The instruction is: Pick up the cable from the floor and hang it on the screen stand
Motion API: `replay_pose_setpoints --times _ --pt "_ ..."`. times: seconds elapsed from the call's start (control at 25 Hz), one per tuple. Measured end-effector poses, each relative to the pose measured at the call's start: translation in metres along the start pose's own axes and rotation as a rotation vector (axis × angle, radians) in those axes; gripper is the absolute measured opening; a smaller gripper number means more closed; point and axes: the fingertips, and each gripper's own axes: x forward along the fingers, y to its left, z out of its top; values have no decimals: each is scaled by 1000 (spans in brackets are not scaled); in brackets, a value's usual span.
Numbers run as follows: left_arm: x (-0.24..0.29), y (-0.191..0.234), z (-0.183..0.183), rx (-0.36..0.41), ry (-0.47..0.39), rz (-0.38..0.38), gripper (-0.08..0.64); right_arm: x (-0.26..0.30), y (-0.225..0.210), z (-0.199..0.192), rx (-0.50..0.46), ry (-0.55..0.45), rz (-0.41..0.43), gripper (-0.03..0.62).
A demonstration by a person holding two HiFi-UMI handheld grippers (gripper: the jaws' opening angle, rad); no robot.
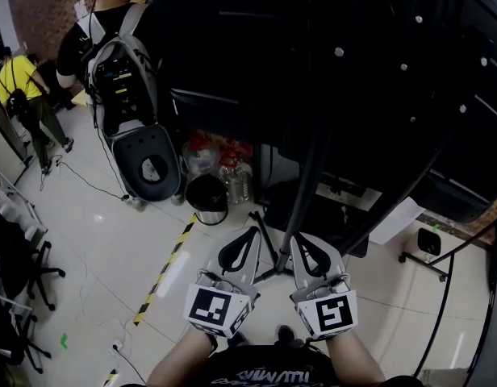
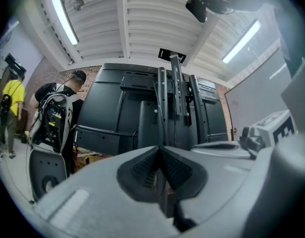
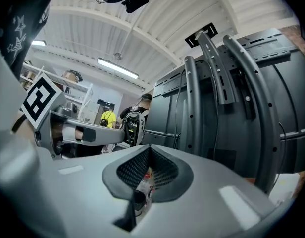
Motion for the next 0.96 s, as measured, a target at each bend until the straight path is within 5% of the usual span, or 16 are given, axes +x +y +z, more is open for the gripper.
replay_pose_setpoints --times 0.96 --pt "-7 -4 -2 4 12 -5 6 16 36 3 32 18 109 8"
